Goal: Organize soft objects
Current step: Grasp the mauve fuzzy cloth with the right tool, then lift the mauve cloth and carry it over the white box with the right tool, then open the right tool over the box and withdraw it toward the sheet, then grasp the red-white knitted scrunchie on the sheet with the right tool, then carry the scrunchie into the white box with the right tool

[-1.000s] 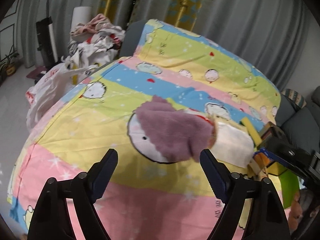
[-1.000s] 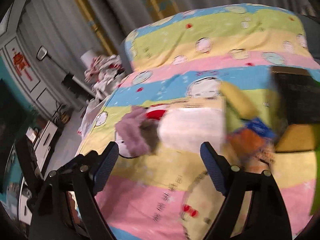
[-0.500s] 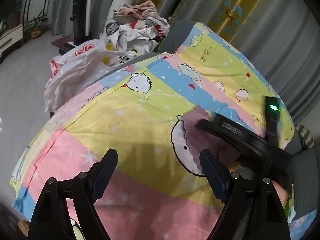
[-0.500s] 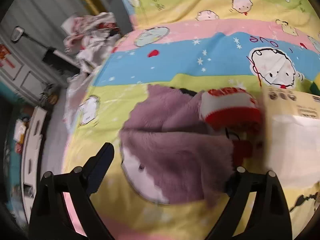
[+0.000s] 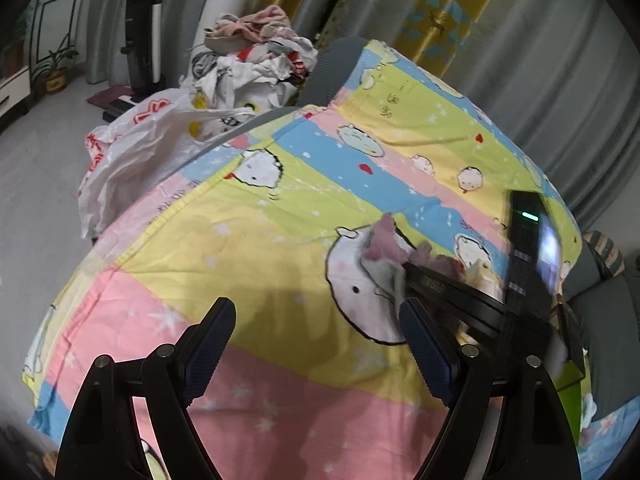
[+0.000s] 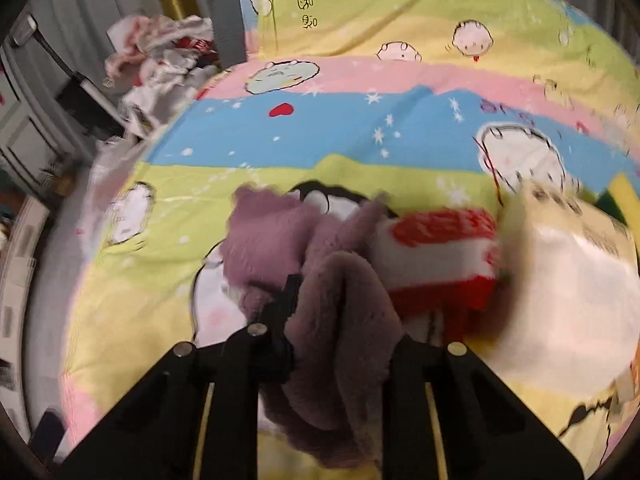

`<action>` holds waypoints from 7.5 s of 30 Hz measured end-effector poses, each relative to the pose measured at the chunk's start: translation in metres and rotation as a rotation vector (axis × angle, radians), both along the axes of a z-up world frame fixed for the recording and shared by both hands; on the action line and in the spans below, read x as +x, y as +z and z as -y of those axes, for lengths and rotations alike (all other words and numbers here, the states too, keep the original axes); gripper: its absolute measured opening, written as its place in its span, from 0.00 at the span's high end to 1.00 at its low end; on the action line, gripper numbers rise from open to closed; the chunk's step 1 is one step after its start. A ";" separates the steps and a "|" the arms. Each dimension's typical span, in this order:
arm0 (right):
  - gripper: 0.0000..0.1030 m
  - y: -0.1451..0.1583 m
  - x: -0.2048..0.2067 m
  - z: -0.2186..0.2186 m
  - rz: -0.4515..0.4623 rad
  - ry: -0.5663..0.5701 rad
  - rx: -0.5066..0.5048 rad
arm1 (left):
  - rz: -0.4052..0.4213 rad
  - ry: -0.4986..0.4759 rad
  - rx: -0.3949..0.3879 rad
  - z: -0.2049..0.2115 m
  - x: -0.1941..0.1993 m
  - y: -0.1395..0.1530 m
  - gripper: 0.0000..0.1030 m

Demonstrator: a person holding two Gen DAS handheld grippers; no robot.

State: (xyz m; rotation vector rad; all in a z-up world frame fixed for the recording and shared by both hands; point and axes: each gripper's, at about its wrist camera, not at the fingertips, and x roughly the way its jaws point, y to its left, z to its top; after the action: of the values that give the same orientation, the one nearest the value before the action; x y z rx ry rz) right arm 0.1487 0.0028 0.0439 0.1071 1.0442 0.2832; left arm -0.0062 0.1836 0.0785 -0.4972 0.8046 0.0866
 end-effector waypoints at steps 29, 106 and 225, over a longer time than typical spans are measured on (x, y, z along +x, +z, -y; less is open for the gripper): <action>0.80 0.062 -0.135 0.222 0.046 -0.043 0.405 | 0.138 -0.685 0.030 0.231 -0.014 0.006 0.38; 0.01 0.103 -0.215 0.397 0.318 -0.628 0.161 | -0.010 -0.469 0.044 0.184 -0.030 0.018 0.14; 0.70 0.104 -0.183 0.421 0.238 -0.644 0.276 | 0.128 -1.111 -0.109 0.450 0.004 0.057 0.67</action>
State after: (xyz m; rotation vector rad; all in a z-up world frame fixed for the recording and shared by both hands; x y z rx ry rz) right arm -0.0339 -0.4181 0.1482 0.6299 0.6841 -0.1468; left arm -0.0021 -0.2665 0.1353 -0.1012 0.8667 -1.0085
